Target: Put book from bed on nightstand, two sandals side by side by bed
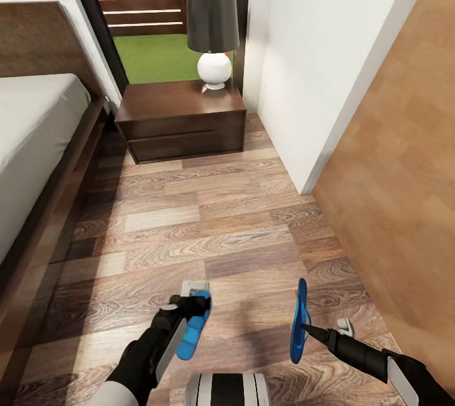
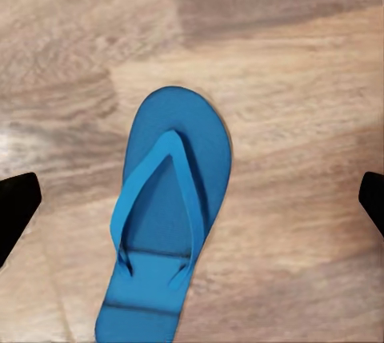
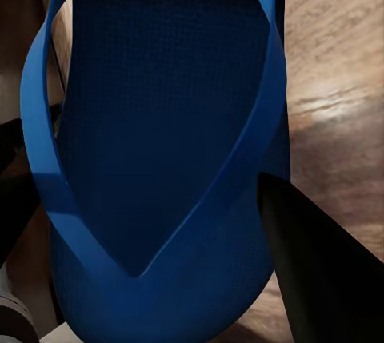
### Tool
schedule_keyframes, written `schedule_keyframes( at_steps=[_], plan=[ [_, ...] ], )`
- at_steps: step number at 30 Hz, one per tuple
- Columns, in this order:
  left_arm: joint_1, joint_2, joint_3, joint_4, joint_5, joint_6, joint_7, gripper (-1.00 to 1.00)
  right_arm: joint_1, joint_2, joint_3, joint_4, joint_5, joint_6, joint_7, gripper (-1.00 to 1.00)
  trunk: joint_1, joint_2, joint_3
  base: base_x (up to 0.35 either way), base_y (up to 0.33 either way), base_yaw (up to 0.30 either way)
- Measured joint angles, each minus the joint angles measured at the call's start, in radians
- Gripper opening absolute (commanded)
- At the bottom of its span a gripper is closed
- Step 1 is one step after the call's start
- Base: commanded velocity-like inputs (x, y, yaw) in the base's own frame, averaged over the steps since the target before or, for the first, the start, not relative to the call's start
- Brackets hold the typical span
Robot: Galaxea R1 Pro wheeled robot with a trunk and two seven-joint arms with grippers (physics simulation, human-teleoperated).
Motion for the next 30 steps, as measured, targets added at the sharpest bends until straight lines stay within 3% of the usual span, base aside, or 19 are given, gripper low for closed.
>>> schedule_keyframes(
  at_steps=[6,7,11,13,15,17,18,22,23,27,30],
  plan=[
    [0.0,0.004,-0.003,-0.034,-0.006,-0.033,0.033,1.0,0.0,0.0,0.0,0.0,0.0,0.0,0.0,-1.0,0.0,0.0,0.0,0.0,0.0,0.0],
    [0.0,0.004,-0.002,-0.049,-0.007,-0.105,0.073,1.0,0.0,0.0,0.0,0.0,0.0,0.0,0.0,-1.0,0.0,0.0,0.0,0.0,0.0,0.0],
    [0.0,0.019,-0.001,-0.057,-0.009,-0.136,0.095,1.0,0.0,0.0,0.0,0.0,0.0,0.0,0.0,-1.0,0.0,0.0,0.0,0.0,0.0,0.0],
    [0.0,0.03,0.0,-0.067,-0.029,-0.144,0.099,1.0,0.0,0.0,0.0,0.0,0.0,0.0,0.0,-1.0,0.0,0.0,0.0,0.0,0.0,0.0],
    [0.0,0.039,-0.002,-0.077,-0.071,-0.158,0.101,1.0,0.0,0.0,0.001,0.0,0.0,0.0,0.0,-1.0,0.0,0.0,0.0,0.0,0.0,0.0],
    [0.0,0.04,-0.014,-0.082,-0.135,-0.186,0.103,1.0,0.0,0.0,0.001,0.0,0.0,0.0,0.0,-1.0,0.0,0.0,0.0,0.0,0.0,0.0],
    [0.0,0.034,-0.045,-0.083,-0.199,-0.202,0.106,1.0,0.0,0.0,0.001,0.0,0.0,0.0,0.0,-1.0,0.0,0.0,0.0,0.0,0.0,0.0],
    [0.0,0.031,-0.12,-0.079,-0.348,-0.218,0.107,1.0,0.0,0.0,0.002,0.0,0.0,0.0,0.0,-1.0,0.0,0.0,0.0,0.0,0.0,0.0],
    [0.0,0.032,-0.125,-0.079,-0.375,-0.217,0.108,1.0,0.0,0.0,0.002,0.0,0.0,0.0,0.0,-1.0,0.0,0.0,0.0,0.0,0.0,0.0],
    [0.0,0.036,-0.13,-0.078,-0.42,-0.214,0.11,1.0,0.0,0.0,0.002,0.0,0.0,0.0,0.0,-1.0,0.0,0.0,0.0,0.0,0.0,0.0],
    [0.0,0.046,-0.136,-0.078,-0.491,-0.213,0.113,1.0,0.0,0.0,0.002,0.0,0.0,0.0,0.0,-1.0,0.0,0.0,0.0,0.0,0.0,0.0]
  ],
)
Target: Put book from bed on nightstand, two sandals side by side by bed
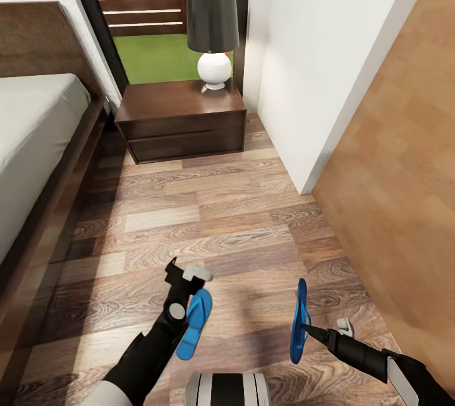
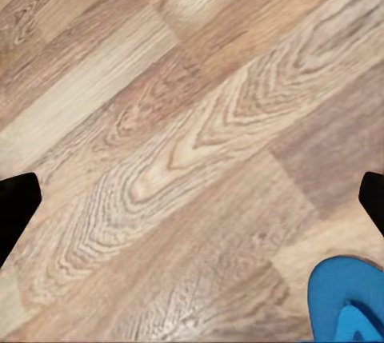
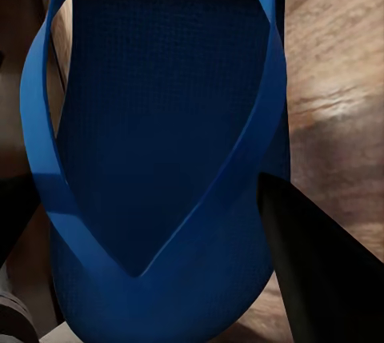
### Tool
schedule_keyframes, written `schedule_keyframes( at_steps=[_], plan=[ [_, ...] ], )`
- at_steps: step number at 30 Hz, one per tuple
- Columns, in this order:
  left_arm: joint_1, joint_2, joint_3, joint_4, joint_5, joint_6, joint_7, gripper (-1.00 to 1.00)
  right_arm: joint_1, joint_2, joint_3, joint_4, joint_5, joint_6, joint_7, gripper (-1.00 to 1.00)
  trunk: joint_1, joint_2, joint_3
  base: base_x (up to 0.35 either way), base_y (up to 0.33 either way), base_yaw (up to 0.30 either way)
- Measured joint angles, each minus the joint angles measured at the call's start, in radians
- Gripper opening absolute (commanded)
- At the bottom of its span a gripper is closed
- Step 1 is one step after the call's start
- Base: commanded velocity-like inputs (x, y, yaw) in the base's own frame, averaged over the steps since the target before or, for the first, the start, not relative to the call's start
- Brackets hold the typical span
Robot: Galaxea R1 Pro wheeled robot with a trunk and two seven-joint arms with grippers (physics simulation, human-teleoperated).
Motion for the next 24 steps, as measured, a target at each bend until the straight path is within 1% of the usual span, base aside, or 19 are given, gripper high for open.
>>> schedule_keyframes(
  at_steps=[1,2,4,5,6,7,9,11,12,13,14,15,17,18,19,21,22,24],
  plan=[
    [0.0,0.001,0.001,0.0,-0.015,0.0,0.0,1.0,0.0,0.0,0.0,0.0,0.0,0.0,0.0,-1.0,0.0,0.0,0.0,0.0,0.0,0.0],
    [0.0,0.004,0.003,0.001,-0.038,-0.003,-0.001,1.0,0.0,0.0,0.0,0.0,0.0,0.0,0.0,-1.0,0.0,0.0,0.0,0.0,0.0,0.0],
    [0.0,0.011,0.004,0.002,-0.056,-0.007,-0.004,1.0,0.0,0.0,0.0,0.0,0.0,0.0,0.0,-1.0,0.0,0.0,0.0,0.0,0.0,0.0],
    [0.0,0.022,0.005,0.003,-0.068,-0.012,-0.005,1.0,0.0,0.0,0.0,0.0,0.0,0.0,0.0,-1.0,0.0,0.0,0.0,0.0,0.0,0.0],
    [0.0,0.029,0.005,0.003,-0.073,-0.016,-0.005,1.0,0.0,0.0,-0.001,0.0,0.0,0.0,0.0,-1.0,0.0,0.0,0.0,0.0,0.0,0.0],
    [0.0,0.042,0.005,0.003,-0.079,-0.024,-0.005,1.0,0.0,0.0,-0.001,0.0,0.0,0.0,0.0,-1.0,0.0,0.0,0.0,0.0,0.0,0.0],
    [0.0,0.054,0.006,0.002,-0.083,-0.037,-0.006,1.0,0.0,0.0,-0.001,0.0,0.0,0.0,0.0,-1.0,0.0,0.0,0.0,0.0,0.0,0.0],
    [0.0,0.07,0.007,0.002,-0.085,-0.072,-0.005,1.0,0.0,0.0,-0.001,0.0,0.0,0.0,0.0,-1.0,0.0,0.0,0.0,0.0,0.0,0.0],
    [0.0,0.082,0.01,0.002,-0.085,-0.105,-0.005,1.0,0.0,0.0,-0.001,0.0,0.0,0.0,0.0,-1.0,0.0,0.0,0.0,0.0,0.0,0.0],
    [0.0,0.089,0.013,0.001,-0.085,-0.124,-0.004,1.0,0.0,0.0,-0.001,0.0,0.0,0.0,0.0,-1.0,0.0,0.0,0.0,0.0,0.0,0.0],
    [0.0,0.1,0.026,-0.002,-0.085,-0.161,-0.005,1.0,0.0,0.0,-0.001,0.0,0.0,0.0,0.0,-1.0,0.0,0.0,0.0,0.0,0.0,0.0],
    [-0.001,0.119,0.056,-0.027,-0.087,-0.264,-0.006,1.0,0.0,0.0,0.0,0.0,0.0,0.0,0.0,-1.0,0.0,0.0,0.0,0.0,0.0,0.0],
    [-0.001,0.123,0.062,-0.041,-0.087,-0.313,-0.006,1.0,0.0,0.0,-0.001,0.0,0.0,-0.001,-0.001,-1.0,0.0,0.0,0.0,0.0,0.0,0.0],
    [-0.001,0.126,0.066,-0.057,-0.088,-0.37,-0.004,1.0,0.0,0.0,-0.001,0.0,0.0,-0.001,-0.001,-1.0,0.0,0.0,0.0,0.0,0.0,0.0],
    [0.0,0.134,0.077,-0.07,-0.087,-0.412,-0.001,1.0,0.0,0.0,0.0,0.0,-0.001,0.0,0.0,-1.0,0.0,0.0,0.0,0.0,0.0,0.0],
    [0.0,0.147,0.108,-0.074,-0.084,-0.428,0.001,1.0,0.0,0.0,0.0,0.0,-0.001,0.001,0.0,-1.0,0.0,0.0,0.0,0.0,0.0,0.0],
    [0.0,0.159,0.143,-0.069,-0.083,-0.434,0.001,1.0,0.0,0.0,0.0,0.0,-0.001,0.001,0.0,-1.0,0.0,0.0,0.0,0.0,0.0,0.0],
    [0.0,0.171,0.187,-0.056,-0.081,-0.439,0.0,1.0,0.0,0.0,0.0,0.0,-0.001,0.001,0.0,-1.0,0.0,0.0,0.0,0.0,0.0,0.0]
  ],
)
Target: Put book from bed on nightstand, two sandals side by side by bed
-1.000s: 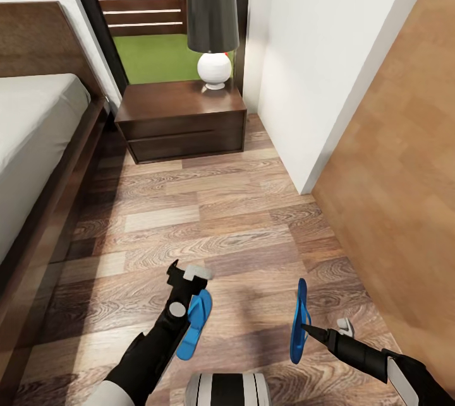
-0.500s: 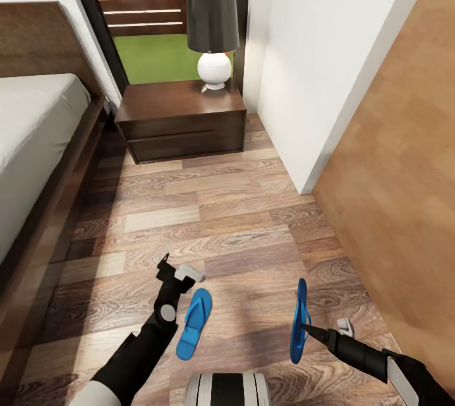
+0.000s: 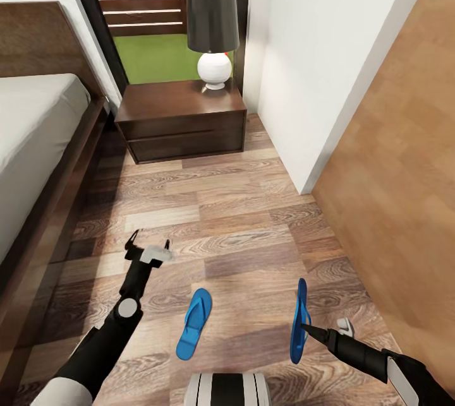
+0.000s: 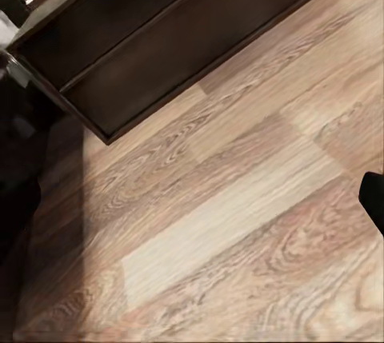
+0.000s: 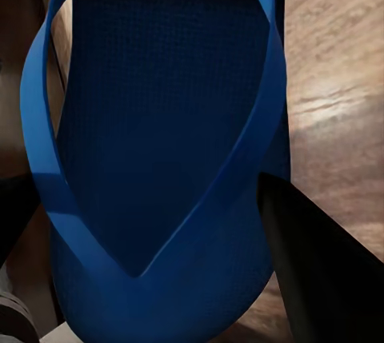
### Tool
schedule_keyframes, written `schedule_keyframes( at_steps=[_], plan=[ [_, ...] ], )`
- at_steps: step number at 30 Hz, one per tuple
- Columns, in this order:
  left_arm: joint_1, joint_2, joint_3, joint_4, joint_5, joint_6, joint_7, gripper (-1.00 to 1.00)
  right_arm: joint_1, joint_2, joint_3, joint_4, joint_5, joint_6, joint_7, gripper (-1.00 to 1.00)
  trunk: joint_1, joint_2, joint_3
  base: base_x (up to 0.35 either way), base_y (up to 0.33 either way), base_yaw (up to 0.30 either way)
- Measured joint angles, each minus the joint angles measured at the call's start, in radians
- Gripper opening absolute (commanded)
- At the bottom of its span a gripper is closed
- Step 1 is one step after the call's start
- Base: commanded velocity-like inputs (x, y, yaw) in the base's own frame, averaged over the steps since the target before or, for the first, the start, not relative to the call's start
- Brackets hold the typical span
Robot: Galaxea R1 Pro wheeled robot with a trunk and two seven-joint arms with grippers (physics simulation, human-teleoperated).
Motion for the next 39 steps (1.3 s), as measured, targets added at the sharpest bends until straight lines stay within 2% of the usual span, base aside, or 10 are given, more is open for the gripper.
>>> schedule_keyframes(
  at_steps=[7,16,22,26,27,28,30,32,36,39],
  plan=[
    [0.0,0.001,0.121,0.023,-0.003,-0.013,-0.001,1.0,0.0,0.0,0.001,0.0,0.0,0.0,0.0,-1.0,0.0,0.0,0.0,0.0,0.0,0.0],
    [0.003,0.019,0.11,0.003,-0.145,-0.021,0.018,1.0,0.0,0.0,0.001,0.0,0.001,-0.001,0.0,-1.0,0.0,0.0,0.0,0.0,0.0,0.0],
    [0.014,0.094,0.135,-0.003,-0.337,-0.023,0.051,1.0,0.0,0.0,0.001,0.0,0.001,-0.001,0.0,-1.0,0.0,0.0,0.0,0.0,0.0,0.0],
    [0.051,0.149,0.084,0.005,-0.6,-0.022,0.093,1.0,0.0,0.0,0.001,-0.002,0.001,-0.001,-0.001,-1.0,0.0,0.0,0.0,0.0,0.0,0.0],
    [0.055,0.155,0.048,0.006,-0.726,-0.021,0.097,1.0,0.0,0.0,0.001,-0.003,0.002,-0.001,-0.001,-1.0,0.0,0.0,0.0,0.0,0.0,0.0],
    [0.057,0.157,0.03,0.007,-0.795,-0.02,0.099,1.0,0.0,0.0,0.001,-0.003,0.002,-0.001,-0.001,-1.0,0.0,0.0,0.0,0.0,0.0,0.0],
    [0.06,0.158,-0.021,0.007,-1.052,-0.017,0.104,1.0,0.0,0.0,0.001,-0.003,0.002,-0.001,-0.001,-1.0,0.0,0.0,0.0,0.0,0.0,0.0],
    [0.062,0.139,-0.044,0.005,-1.26,-0.015,0.106,1.0,0.0,0.0,0.001,-0.003,0.002,-0.001,-0.001,-1.0,0.0,0.0,0.0,0.0,0.0,0.0],
    [0.063,0.107,-0.056,0.003,-1.453,-0.022,0.106,1.0,0.0,0.0,0.001,-0.003,0.002,-0.001,-0.001,-1.0,0.0,0.0,0.0,0.0,0.0,0.0],
    [0.063,0.11,-0.071,0.0,-1.523,-0.059,0.107,1.0,0.0,0.0,0.001,-0.003,0.002,-0.001,-0.001,-1.0,0.0,0.0,0.0,0.0,0.0,0.0]
  ],
)
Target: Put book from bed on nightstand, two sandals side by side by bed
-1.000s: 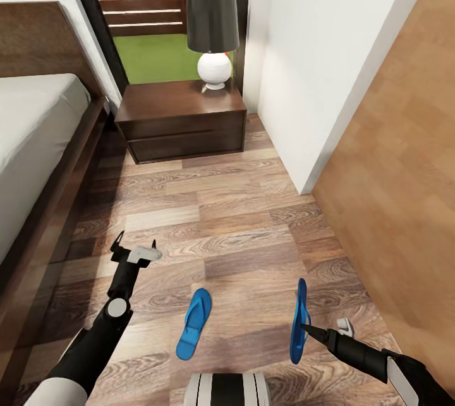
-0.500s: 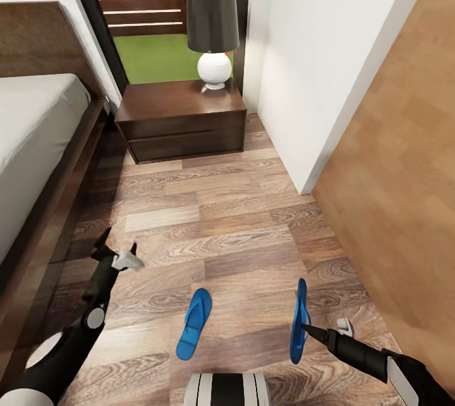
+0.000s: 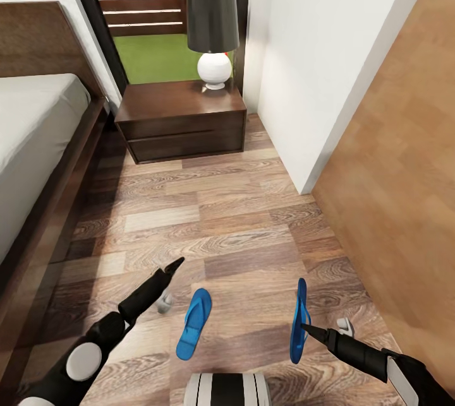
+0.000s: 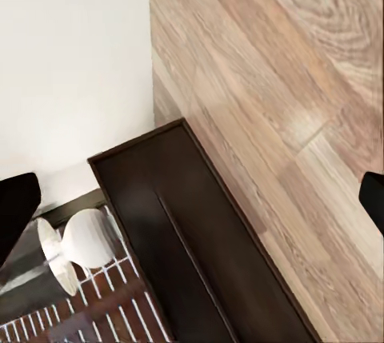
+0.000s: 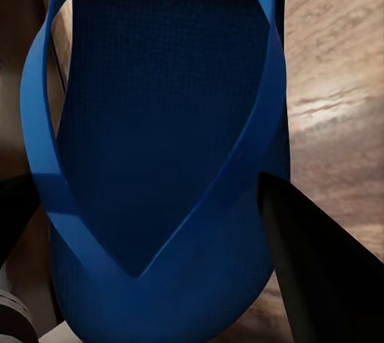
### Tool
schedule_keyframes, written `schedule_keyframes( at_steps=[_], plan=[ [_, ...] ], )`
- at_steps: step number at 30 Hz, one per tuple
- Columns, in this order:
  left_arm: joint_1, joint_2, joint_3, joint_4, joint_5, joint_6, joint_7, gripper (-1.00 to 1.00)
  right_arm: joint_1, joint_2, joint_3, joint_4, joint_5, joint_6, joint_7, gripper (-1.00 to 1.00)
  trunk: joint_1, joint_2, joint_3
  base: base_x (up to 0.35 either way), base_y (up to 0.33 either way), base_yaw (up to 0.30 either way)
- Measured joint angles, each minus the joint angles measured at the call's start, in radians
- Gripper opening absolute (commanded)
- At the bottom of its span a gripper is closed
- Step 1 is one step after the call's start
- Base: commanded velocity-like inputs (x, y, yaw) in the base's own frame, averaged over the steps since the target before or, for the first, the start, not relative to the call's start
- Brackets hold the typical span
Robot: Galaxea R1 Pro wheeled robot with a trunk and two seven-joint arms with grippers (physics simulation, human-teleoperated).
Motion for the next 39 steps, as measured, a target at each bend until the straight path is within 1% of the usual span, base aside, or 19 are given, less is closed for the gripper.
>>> schedule_keyframes(
  at_steps=[5,7,8,10,12,13,14,16,18,21,23,26,28,31,32,33,36,37,39],
  plan=[
    [-0.005,0.002,-0.048,-0.002,-0.067,-0.099,-0.007,1.0,0.0,0.0,0.0,0.0,0.0,0.0,0.0,-1.0,0.0,0.0,0.0,0.0,0.0,0.0],
    [-0.013,0.002,-0.053,-0.006,-0.096,-0.113,-0.031,1.0,0.0,0.0,0.0,-0.001,0.0,0.0,0.0,-1.0,0.0,0.0,0.0,0.0,0.0,0.0],
    [-0.023,0.001,-0.055,-0.015,-0.121,-0.121,-0.068,1.0,0.0,0.0,0.0,-0.001,0.0,0.0,0.0,-1.0,0.0,0.0,0.0,0.0,0.0,0.0],
    [-0.076,-0.012,-0.057,-0.031,-0.184,-0.131,-0.201,1.0,0.0,0.0,0.0,-0.002,0.0,0.0,0.0,-1.0,0.0,0.0,0.0,0.0,0.0,0.0],
    [-0.149,-0.053,-0.058,-0.038,-0.247,-0.134,-0.353,1.0,0.0,0.0,0.0,-0.002,0.0,0.0,0.0,-1.0,0.0,0.0,0.0,0.0,0.0,0.0],
    [-0.168,-0.069,-0.058,-0.038,-0.267,-0.135,-0.39,1.0,0.0,0.0,0.0,-0.003,0.0,0.0,0.0,-1.0,0.0,0.0,0.0,0.0,0.0,0.0],
    [-0.239,-0.137,-0.06,-0.031,-0.311,-0.15,-0.561,1.0,0.0,0.0,0.0,-0.004,0.0,0.0,0.0,-1.0,0.0,0.0,0.0,0.0,0.0,0.0],
    [-0.297,-0.161,-0.061,-0.038,-0.317,-0.195,-0.609,1.0,0.0,0.0,0.0,-0.004,0.0,0.0,0.0,-1.0,0.0,0.0,0.0,0.0,0.0,0.0],
    [-0.358,-0.173,-0.06,-0.036,-0.322,-0.315,-0.634,1.0,0.0,0.0,0.0,-0.005,0.0,0.0,0.0,-1.0,0.0,0.0,0.0,0.0,0.0,0.0],
    [-0.401,-0.189,-0.062,-0.019,-0.324,-0.413,-0.644,1.0,0.0,0.0,0.0,-0.006,0.0,0.0,0.0,-1.0,0.0,0.0,0.0,0.0,0.0,0.0],
    [-0.412,-0.207,-0.062,-0.008,-0.327,-0.438,-0.647,1.0,0.0,0.0,0.0,-0.006,0.0,0.0,0.0,-1.0,0.0,0.0,0.0,0.0,0.0,0.0],
    [-0.424,-0.248,-0.066,0.012,-0.329,-0.463,-0.669,1.0,0.0,0.0,0.001,-0.006,0.0,0.0,0.0,-1.0,0.0,0.0,0.0,0.0,0.0,0.0],
    [-0.428,-0.271,-0.077,0.033,-0.329,-0.471,-0.699,1.0,0.0,0.0,0.001,-0.006,0.0,0.0,0.0,-1.0,0.0,0.0,0.0,0.0,0.0,0.0],
    [-0.431,-0.292,-0.125,0.059,-0.328,-0.477,-0.753,1.0,0.0,0.0,0.0,-0.006,0.0,0.0,0.001,-1.0,0.0,0.0,0.0,0.0,0.0,0.0],
    [-0.432,-0.299,-0.184,0.066,-0.325,-0.479,-0.797,1.0,0.0,0.0,0.0,-0.006,0.0,0.0,0.001,-1.0,0.0,0.0,0.0,0.0,0.0,0.0],
    [-0.433,-0.3,-0.204,0.067,-0.326,-0.48,-0.813,1.0,0.0,0.0,0.0,-0.006,0.0,0.0,0.002,-1.0,0.0,0.0,0.0,0.0,0.0,0.0],
    [-0.433,-0.301,-0.239,0.068,-0.326,-0.48,-0.83,1.0,0.0,0.0,0.0,-0.006,0.0,0.0,0.002,-1.0,0.0,0.0,0.0,0.0,0.0,0.0],
    [-0.433,-0.301,-0.26,0.069,-0.325,-0.479,-0.834,1.0,0.0,0.0,0.0,-0.006,0.0,0.0,0.002,-1.0,0.0,0.0,0.0,0.0,0.0,0.0],
    [-0.433,-0.302,-0.328,0.073,-0.326,-0.476,-0.843,1.0,0.0,0.0,0.0,-0.006,0.0,0.001,0.001,-1.0,0.0,0.0,0.0,0.0,0.0,0.0]
  ],
)
